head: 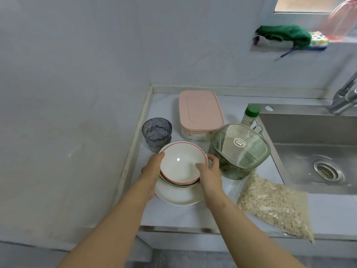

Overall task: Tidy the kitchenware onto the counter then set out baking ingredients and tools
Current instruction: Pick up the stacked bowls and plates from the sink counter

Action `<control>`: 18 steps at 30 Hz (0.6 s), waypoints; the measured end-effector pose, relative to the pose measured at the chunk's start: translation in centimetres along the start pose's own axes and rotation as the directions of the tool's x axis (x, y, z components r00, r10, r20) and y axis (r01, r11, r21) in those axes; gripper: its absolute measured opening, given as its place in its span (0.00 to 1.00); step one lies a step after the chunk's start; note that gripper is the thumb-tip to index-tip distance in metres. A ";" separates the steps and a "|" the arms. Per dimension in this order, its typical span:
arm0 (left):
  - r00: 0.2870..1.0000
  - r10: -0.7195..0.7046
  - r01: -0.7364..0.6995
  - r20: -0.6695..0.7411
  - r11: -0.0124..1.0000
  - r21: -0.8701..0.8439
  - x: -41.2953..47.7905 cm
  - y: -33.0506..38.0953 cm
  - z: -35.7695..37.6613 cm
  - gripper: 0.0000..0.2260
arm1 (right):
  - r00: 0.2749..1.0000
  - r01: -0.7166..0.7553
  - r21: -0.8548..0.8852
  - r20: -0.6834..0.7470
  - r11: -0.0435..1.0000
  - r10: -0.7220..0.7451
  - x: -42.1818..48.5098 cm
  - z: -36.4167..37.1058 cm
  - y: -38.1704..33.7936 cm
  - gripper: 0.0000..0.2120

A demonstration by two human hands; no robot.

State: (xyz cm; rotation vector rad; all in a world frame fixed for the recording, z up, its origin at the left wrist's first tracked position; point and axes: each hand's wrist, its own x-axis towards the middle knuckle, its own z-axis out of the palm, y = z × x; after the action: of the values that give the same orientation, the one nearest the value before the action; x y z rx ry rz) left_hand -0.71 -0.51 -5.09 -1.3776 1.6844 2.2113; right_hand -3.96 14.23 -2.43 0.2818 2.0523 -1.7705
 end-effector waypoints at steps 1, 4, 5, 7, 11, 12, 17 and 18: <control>0.999 0.046 -0.046 0.009 0.999 0.012 -0.1 -0.1 -0.1 0.39 | 1.000 0.007 0.003 -0.005 1.000 -0.007 -0.2 0.0 0.1 0.19; 0.993 0.116 -0.116 0.004 0.993 0.013 -0.1 -1.2 -0.6 0.36 | 0.999 0.046 0.020 -0.019 0.999 -0.046 -1.5 -0.4 0.4 0.22; 0.993 0.118 -0.118 -0.005 0.993 0.016 -0.2 -1.7 -0.7 0.35 | 0.998 0.061 0.020 -0.027 0.998 -0.060 -2.3 -0.6 0.5 0.22; 0.993 0.118 -0.118 0.006 0.993 0.015 -0.8 -2.6 -1.0 0.36 | 0.995 0.084 0.028 -0.050 0.996 -0.082 -4.0 -1.0 0.5 0.24; 0.983 0.175 -0.178 0.062 0.983 0.040 -3.0 -1.8 -0.8 0.36 | 0.983 0.138 0.058 -0.130 0.989 -0.130 -6.8 -2.0 0.1 0.26; 0.976 0.203 -0.207 0.077 0.977 0.044 -3.7 -1.0 -0.5 0.35 | 0.978 0.157 0.065 -0.150 0.985 -0.146 -7.3 -2.3 -0.2 0.26; 0.909 0.296 -0.319 0.293 0.947 0.035 -7.8 2.6 3.6 0.34 | 0.915 0.247 0.135 -0.357 0.960 -0.185 -9.6 -5.9 -2.2 0.32; 0.893 0.294 -0.326 0.341 0.945 0.039 -8.5 2.9 4.7 0.35 | 0.898 0.257 0.147 -0.402 0.955 -0.179 -10.0 -7.0 -2.5 0.30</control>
State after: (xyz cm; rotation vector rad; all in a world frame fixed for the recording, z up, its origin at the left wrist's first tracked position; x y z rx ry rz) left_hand 0.14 5.89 2.74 -0.6979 1.9539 2.3118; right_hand 2.73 21.79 4.83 0.5110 2.2463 -2.2099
